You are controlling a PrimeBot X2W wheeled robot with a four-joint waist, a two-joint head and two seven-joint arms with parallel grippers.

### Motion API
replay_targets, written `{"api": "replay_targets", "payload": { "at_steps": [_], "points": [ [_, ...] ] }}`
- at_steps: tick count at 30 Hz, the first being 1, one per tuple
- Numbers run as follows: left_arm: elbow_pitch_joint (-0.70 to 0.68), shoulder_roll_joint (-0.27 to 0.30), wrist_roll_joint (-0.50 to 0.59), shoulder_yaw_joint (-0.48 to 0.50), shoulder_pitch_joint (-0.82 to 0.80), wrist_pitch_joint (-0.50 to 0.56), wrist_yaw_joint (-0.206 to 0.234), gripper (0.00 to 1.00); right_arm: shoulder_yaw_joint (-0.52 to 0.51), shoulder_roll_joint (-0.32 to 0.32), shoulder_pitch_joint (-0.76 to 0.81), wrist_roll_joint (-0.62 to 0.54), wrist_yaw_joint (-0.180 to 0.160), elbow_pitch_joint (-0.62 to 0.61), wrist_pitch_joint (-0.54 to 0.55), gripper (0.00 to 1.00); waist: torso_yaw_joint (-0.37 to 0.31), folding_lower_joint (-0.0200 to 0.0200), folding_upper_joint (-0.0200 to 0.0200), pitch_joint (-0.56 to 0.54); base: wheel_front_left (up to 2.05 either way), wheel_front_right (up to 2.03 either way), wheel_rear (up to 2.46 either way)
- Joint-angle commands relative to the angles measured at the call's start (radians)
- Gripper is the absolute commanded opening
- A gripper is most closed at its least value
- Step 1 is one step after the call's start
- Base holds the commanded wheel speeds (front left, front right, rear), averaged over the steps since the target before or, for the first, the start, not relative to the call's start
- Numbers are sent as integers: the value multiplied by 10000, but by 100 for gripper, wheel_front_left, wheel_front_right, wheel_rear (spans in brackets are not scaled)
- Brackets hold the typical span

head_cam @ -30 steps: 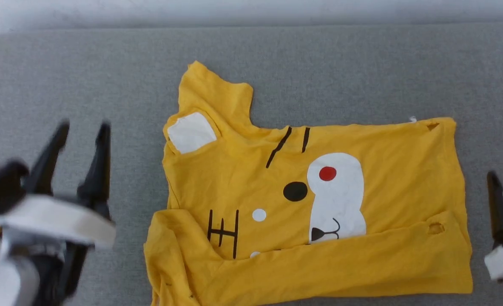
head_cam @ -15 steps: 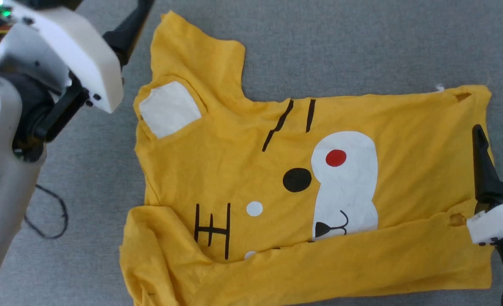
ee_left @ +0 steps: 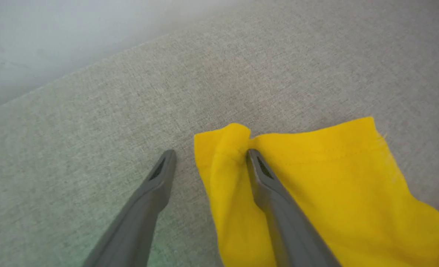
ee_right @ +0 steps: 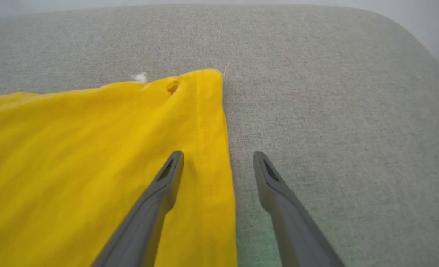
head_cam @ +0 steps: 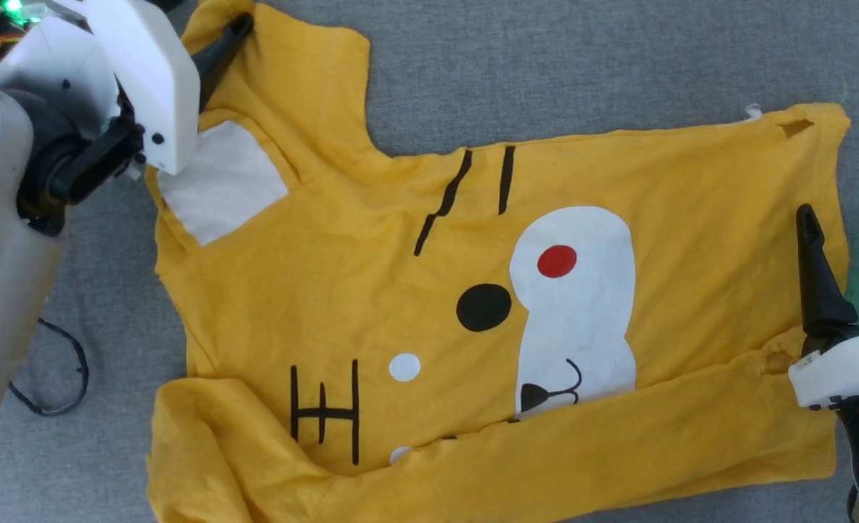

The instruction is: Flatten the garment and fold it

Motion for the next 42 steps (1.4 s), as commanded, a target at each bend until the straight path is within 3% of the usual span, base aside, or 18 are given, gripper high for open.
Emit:
{"api": "replay_targets", "payload": {
  "at_steps": [1, 2, 9, 16, 23, 27, 34, 36, 37, 42],
  "points": [
    [105, 77, -84, -153, -46, 229, -119, 96, -2, 18, -226, 73, -9, 37, -56, 100, -120, -1, 0, 131, 0, 0, 0],
    [89, 105, -105, -214, -25, 251, -161, 0, -6, 18, -244, 72, -9, 41, -47, 100, -126, -1, 0, 141, 0, 0, 0],
    [164, 196, -215, -290, 126, 19, -263, 0, -61, -1, -596, -199, -9, -367, 139, 100, -109, -1, 0, -17, 0, 0, 0],
    [251, 246, -195, -174, 277, -515, -235, 0, -339, -678, -1870, 42, -9, -851, 1198, 100, -13, -1, 0, -368, 0, 0, 0],
    [167, 258, -235, -149, 346, -667, -190, 0, -400, -1560, -2930, 597, -9, 273, 3255, 100, 210, -1, 0, -293, 0, 0, 0],
    [93, 218, -240, -167, 318, -692, -148, 0, -331, -1662, -3163, 940, -9, 926, 4271, 100, 373, -1, 0, -116, 0, 0, 0],
    [118, 129, -252, -221, 330, -765, -87, 0, -173, -1506, -3262, 1169, -9, 1470, 4714, 100, 560, -1, 0, 49, 0, 0, 0],
    [141, 114, -262, -237, 330, -768, -80, 0, -234, -1412, -3253, 1213, -9, 1576, 4838, 18, 587, -1, 0, 67, 0, 0, 0],
    [152, 112, -270, -244, 329, -765, -78, 0, -206, -1409, -3232, 1208, -9, 1621, 4948, 0, 598, -1, 0, 71, 0, 0, 0],
    [183, 88, -383, -151, 336, -878, -27, 0, -287, -1284, -3281, 1234, -9, 1687, 5162, 0, 632, -1, 0, 25, 0, 0, 0]
  ]
}}
